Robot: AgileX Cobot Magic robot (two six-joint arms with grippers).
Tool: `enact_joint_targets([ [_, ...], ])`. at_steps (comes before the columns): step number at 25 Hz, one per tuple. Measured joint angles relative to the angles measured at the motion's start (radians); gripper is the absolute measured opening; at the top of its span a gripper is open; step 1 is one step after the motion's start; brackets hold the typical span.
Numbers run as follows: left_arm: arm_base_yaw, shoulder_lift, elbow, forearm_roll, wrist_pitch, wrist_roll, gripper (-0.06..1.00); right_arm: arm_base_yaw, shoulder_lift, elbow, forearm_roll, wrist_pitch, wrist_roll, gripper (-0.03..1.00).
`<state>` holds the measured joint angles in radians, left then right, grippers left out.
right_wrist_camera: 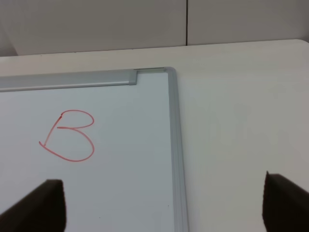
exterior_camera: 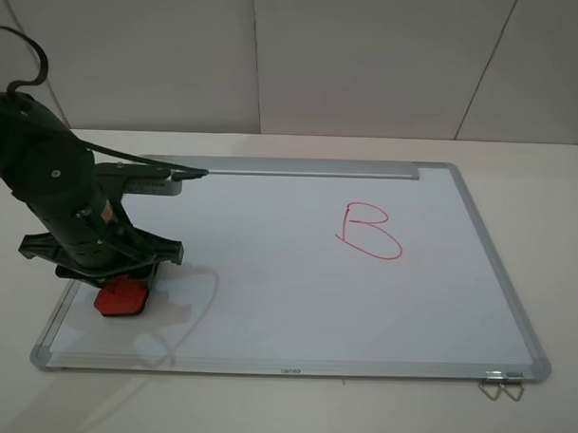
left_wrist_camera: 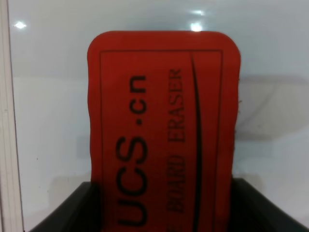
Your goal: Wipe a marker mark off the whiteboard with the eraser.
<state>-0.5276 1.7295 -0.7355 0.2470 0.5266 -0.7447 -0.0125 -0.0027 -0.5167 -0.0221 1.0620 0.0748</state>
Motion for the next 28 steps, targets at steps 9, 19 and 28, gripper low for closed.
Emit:
enact_joint_targets([
  [9,0.0,0.001,0.0,0.006,0.003,-0.003,0.76,0.0,0.0,0.0,0.0,0.0,0.0,0.72],
  [19,0.0,-0.131,0.001,0.041,0.004,0.072,0.76,0.0,0.0,0.0,0.0,0.0,0.0,0.72],
  [28,0.029,-0.451,0.001,-0.09,0.08,0.317,0.76,0.0,0.0,0.0,0.0,0.0,0.0,0.72],
])
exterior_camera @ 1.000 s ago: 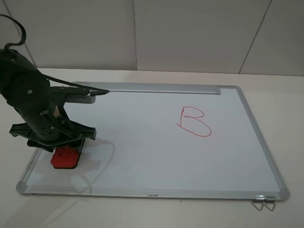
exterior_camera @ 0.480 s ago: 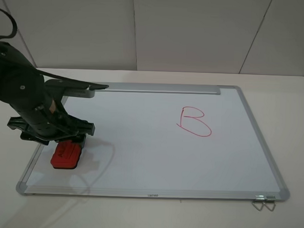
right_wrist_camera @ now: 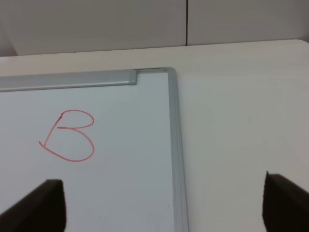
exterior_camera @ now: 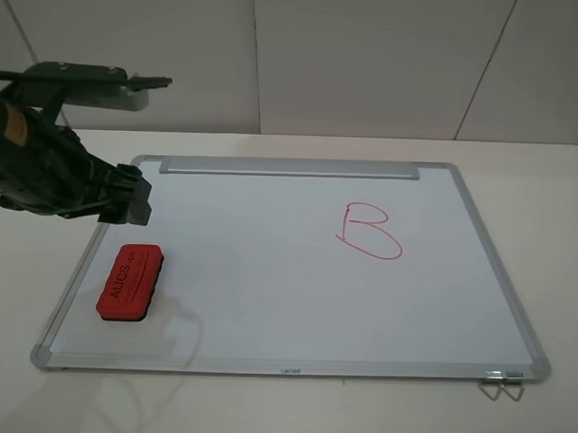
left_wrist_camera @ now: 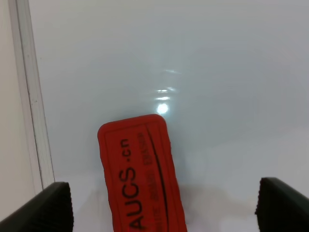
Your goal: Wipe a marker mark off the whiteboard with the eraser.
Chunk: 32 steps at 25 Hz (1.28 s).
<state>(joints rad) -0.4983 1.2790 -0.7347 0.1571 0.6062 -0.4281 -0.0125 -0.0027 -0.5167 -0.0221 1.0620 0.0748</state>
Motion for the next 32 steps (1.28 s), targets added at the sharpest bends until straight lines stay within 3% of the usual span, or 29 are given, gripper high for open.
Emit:
enact_joint_targets([
  [4,0.082,-0.152,0.0,-0.065,0.109,0.104,0.76,0.0,0.0,0.0,0.0,0.0,0.0,0.72],
  [11,0.215,-0.466,0.0,-0.073,0.293,0.202,0.76,0.0,0.0,0.0,0.0,0.0,0.0,0.72],
  [16,0.231,-0.712,0.0,-0.07,0.423,0.291,0.76,0.0,0.0,0.0,0.0,0.0,0.0,0.72],
  [22,0.231,-0.915,0.0,-0.086,0.546,0.312,0.76,0.0,0.0,0.0,0.0,0.0,0.0,0.72],
  [26,0.231,-0.992,0.021,-0.101,0.548,0.318,0.76,0.0,0.0,0.0,0.0,0.0,0.0,0.72],
  [32,0.231,-1.077,0.159,-0.157,0.481,0.34,0.76,0.0,0.0,0.0,0.0,0.0,0.0,0.72],
])
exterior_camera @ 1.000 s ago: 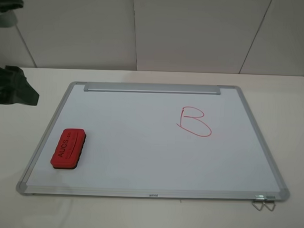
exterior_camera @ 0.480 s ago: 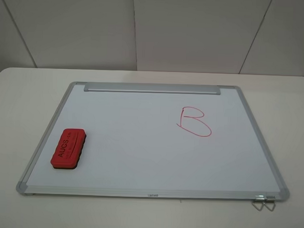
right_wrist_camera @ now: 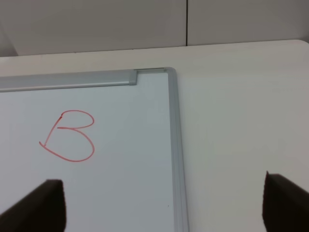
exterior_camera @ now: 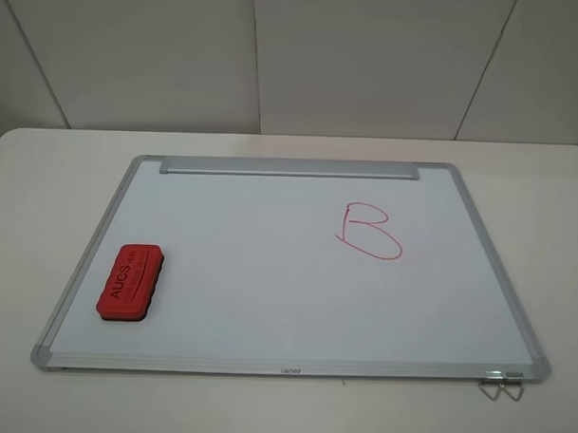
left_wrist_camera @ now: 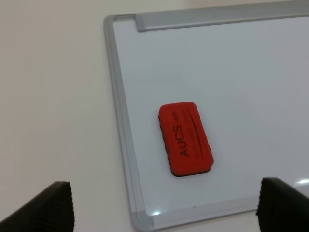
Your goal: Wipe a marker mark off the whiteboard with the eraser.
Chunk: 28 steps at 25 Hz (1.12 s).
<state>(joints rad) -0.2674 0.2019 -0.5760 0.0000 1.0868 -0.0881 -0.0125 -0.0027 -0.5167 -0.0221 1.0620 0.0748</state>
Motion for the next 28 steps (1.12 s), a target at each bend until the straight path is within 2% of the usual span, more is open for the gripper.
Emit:
enact_joint_targets([
  [3,0.0,-0.032,0.053,-0.01,-0.019,0.033,0.76,0.0,0.0,0.0,0.0,0.0,0.0,0.72],
  [9,0.0,-0.078,0.063,-0.01,-0.026,0.066,0.76,0.0,0.0,0.0,0.0,0.0,0.0,0.72],
  [22,0.0,-0.123,0.071,-0.01,-0.025,0.074,0.76,0.0,0.0,0.0,0.0,0.0,0.0,0.72],
  [28,0.0,-0.205,0.071,-0.01,-0.025,0.074,0.76,0.0,0.0,0.0,0.0,0.0,0.0,0.72],
])
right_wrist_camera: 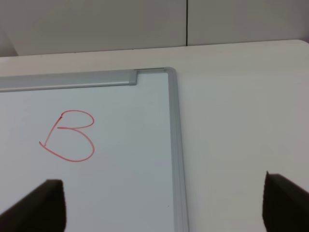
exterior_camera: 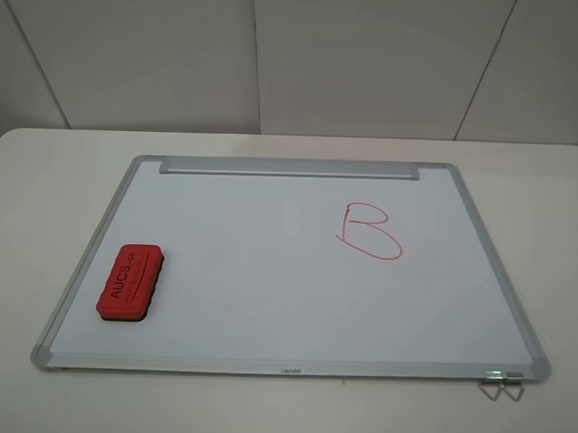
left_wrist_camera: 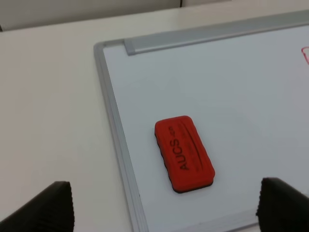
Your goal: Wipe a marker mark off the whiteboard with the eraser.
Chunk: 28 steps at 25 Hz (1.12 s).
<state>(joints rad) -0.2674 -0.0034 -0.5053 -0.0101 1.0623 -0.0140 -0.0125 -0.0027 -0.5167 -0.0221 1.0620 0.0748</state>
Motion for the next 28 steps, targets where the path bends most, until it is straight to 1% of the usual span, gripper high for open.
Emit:
enact_joint_targets([
  [21,0.013,-0.002,0.0,0.0,0.0,0.0,0.76,0.0,0.0,0.0,0.0,0.0,0.0,0.72],
  [23,0.035,-0.002,0.0,0.0,0.0,0.0,0.76,0.0,0.0,0.0,0.0,0.0,0.0,0.72],
  [28,0.132,-0.002,0.0,0.0,0.0,0.0,0.76,0.0,0.0,0.0,0.0,0.0,0.0,0.72],
])
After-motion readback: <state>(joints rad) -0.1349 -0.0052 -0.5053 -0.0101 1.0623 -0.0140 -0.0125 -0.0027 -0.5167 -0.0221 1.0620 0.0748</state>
